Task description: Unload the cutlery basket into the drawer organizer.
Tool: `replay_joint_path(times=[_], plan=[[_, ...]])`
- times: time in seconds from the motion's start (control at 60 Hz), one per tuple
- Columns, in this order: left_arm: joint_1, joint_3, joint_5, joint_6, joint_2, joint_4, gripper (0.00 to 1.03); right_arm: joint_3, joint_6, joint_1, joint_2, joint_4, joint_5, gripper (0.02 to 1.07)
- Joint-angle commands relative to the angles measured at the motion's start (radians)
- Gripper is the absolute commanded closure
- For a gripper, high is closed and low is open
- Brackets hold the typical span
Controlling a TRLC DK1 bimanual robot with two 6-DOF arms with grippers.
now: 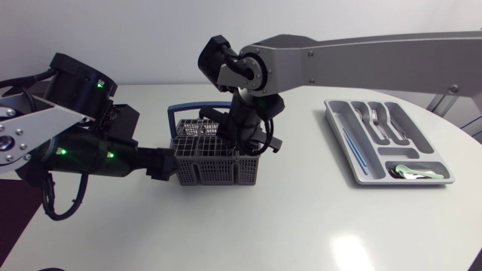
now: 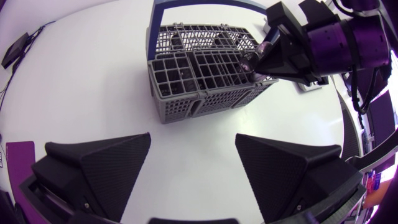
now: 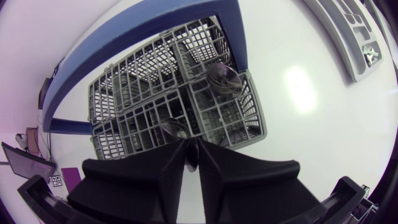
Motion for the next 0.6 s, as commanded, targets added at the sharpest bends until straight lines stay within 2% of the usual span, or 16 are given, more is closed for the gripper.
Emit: replay_joint_path(times=[0.0, 0.583], plan=[[0.007, -0.034, 0.003, 0.022, -0.014, 0.008, 0.08, 0.021, 0.021, 0.008, 0.024, -0.014, 0.013, 1.00], [0.010, -0.051, 0.003, 0.022, -0.015, 0.019, 0.08, 0.015, -0.003, 0.025, -0.014, -0.016, 0.010, 1.01]])
